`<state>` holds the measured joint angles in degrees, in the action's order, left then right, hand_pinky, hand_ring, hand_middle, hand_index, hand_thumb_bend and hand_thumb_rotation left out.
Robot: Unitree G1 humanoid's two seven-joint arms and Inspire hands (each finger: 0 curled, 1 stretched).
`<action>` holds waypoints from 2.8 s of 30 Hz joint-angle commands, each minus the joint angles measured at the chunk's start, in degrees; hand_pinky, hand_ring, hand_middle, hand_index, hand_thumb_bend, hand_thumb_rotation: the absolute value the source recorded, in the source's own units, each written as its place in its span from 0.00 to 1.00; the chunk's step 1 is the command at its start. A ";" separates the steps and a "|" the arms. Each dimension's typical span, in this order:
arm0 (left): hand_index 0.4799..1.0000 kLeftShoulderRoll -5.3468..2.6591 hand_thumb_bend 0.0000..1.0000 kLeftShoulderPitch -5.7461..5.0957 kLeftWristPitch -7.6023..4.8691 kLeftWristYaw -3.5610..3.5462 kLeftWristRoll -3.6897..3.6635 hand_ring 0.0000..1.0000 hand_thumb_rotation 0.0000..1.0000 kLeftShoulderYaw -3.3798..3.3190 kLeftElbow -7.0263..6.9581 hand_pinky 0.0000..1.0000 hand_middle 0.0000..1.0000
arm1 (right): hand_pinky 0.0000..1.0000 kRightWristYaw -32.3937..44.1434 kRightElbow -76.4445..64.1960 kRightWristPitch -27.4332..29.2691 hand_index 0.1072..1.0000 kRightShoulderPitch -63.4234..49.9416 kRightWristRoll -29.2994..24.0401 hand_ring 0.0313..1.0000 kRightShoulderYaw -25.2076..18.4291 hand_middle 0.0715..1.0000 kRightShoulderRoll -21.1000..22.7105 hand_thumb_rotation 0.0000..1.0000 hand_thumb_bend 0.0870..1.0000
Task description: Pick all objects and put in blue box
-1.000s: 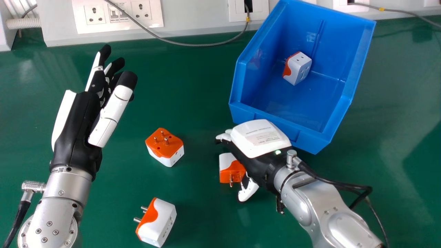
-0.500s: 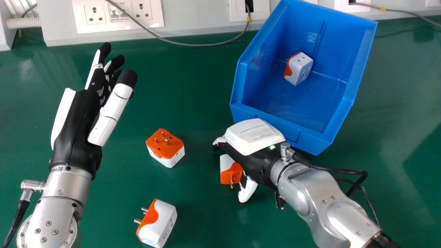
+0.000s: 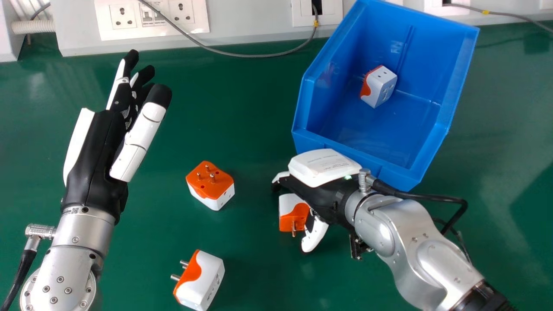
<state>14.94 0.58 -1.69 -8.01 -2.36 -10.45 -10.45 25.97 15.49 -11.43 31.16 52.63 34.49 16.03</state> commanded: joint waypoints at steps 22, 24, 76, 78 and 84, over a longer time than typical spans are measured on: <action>1.00 -0.11 0.72 0.35 1.29 -0.27 -0.47 0.96 0.88 -0.74 -2.79 0.86 0.97 | 0.25 -8.71 2.09 4.20 0.50 -2.59 0.87 0.47 1.47 0.51 2.78 0.00 0.49; 1.00 -0.13 0.72 0.37 1.26 -0.36 -0.59 0.96 0.88 -0.78 -2.68 0.86 0.97 | 0.28 -9.91 2.57 4.56 0.48 -2.49 1.06 0.46 1.69 0.48 2.90 0.00 0.48; 1.00 0.67 0.72 1.46 1.45 -0.93 -1.26 0.96 0.87 -1.24 -1.54 0.86 0.97 | 0.40 -9.48 -12.05 4.30 0.38 -11.33 -4.78 0.45 -3.05 0.44 2.78 0.00 0.45; 1.00 0.59 0.72 1.59 1.38 -0.83 -1.10 0.96 0.87 -1.16 -1.37 0.86 0.97 | 0.40 -8.61 -15.29 4.72 0.38 -12.97 -5.47 0.45 -3.77 0.44 3.42 0.00 0.45; 1.00 0.72 0.71 2.23 0.77 -0.82 -0.98 0.96 0.87 -1.36 0.01 0.86 0.97 | 0.39 -4.36 -26.82 5.60 0.38 -16.97 -8.83 0.44 -6.82 0.44 5.71 0.00 0.45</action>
<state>14.95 1.88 0.57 -8.72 -3.31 -11.45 -10.06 20.96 -7.12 -6.65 14.60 44.95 29.19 21.42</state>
